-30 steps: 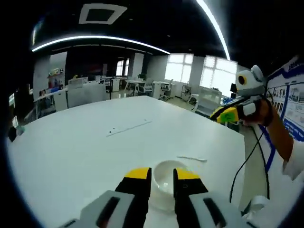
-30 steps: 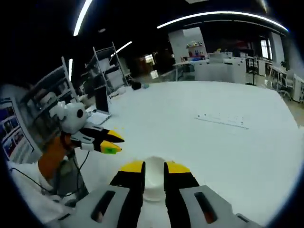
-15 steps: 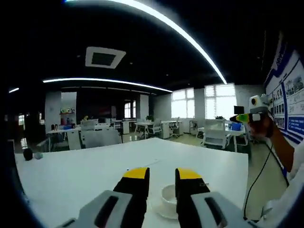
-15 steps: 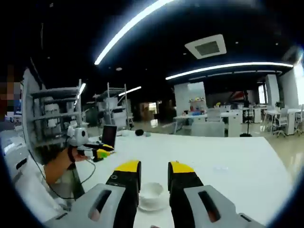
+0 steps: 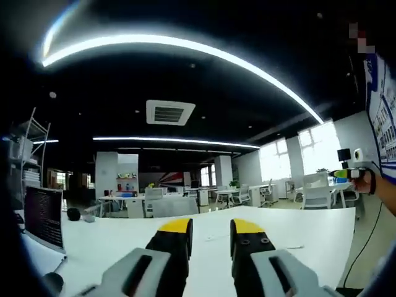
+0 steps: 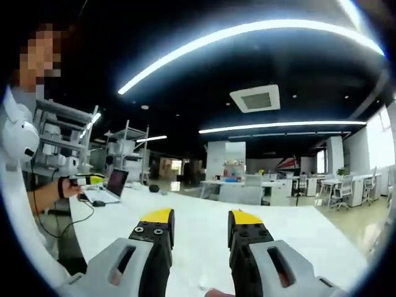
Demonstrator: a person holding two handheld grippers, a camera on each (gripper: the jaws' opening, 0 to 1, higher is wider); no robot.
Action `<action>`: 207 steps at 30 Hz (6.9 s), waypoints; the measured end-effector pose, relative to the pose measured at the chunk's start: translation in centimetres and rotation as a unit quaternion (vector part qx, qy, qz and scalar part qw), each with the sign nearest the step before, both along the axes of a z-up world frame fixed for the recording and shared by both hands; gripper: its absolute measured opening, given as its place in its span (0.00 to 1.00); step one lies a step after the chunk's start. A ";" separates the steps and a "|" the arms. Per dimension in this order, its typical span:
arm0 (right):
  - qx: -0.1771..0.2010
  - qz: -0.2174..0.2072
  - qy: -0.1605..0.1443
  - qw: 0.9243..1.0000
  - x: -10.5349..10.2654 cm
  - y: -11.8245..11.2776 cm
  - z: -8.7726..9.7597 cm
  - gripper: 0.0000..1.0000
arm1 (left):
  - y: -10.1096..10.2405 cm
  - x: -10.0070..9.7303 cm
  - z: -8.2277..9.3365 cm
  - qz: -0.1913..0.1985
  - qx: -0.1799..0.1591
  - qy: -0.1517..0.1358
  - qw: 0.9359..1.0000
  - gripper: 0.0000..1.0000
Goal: Tidy tabletop coffee trays, cups and spoons，present forward
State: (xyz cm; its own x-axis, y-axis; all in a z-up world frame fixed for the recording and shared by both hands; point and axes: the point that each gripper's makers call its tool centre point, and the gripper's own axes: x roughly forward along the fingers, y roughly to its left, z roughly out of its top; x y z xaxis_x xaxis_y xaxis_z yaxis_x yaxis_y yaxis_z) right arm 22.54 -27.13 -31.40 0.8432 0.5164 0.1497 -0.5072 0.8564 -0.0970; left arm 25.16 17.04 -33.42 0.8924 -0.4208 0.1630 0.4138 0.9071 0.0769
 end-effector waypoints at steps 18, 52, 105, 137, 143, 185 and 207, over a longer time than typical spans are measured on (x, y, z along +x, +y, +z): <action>0.007 -0.041 0.021 0.999 0.8 -2.2 -8.0 0.35 | 2.9 -1.6 -6.6 0.039 -0.032 0.014 0.999 0.26; 0.001 -0.037 0.106 0.994 3.0 -0.5 -10.3 0.32 | 3.0 -1.9 -10.2 0.016 0.082 0.070 0.994 0.27; -0.312 0.079 0.405 0.856 13.7 9.1 -21.4 0.26 | 1.7 -2.1 -7.0 -0.111 0.202 0.133 0.964 0.31; -0.307 0.054 0.466 0.828 15.5 8.5 -25.0 0.16 | 1.9 -2.4 -8.1 -0.098 0.178 0.140 0.969 0.31; -0.314 0.052 0.462 0.828 15.3 8.6 -25.0 0.16 | 1.9 -2.3 -8.2 -0.097 0.172 0.141 0.970 0.31; -0.258 0.000 0.412 0.874 16.4 8.8 -19.7 0.04 | 1.7 -2.2 -8.2 -0.095 0.148 0.143 0.974 0.32; -0.210 0.040 0.315 0.925 15.6 14.4 -11.9 0.05 | 1.6 -2.4 -8.2 -0.106 0.170 0.152 0.968 0.31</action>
State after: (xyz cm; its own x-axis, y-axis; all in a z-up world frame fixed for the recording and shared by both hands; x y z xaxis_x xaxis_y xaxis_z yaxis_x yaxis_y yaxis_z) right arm 38.09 -12.72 -43.34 0.6524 0.4815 -0.5853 -0.6356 0.7682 -0.0764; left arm 22.77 18.63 -41.66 0.7656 -0.5823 -0.2736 0.6376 0.7436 0.2013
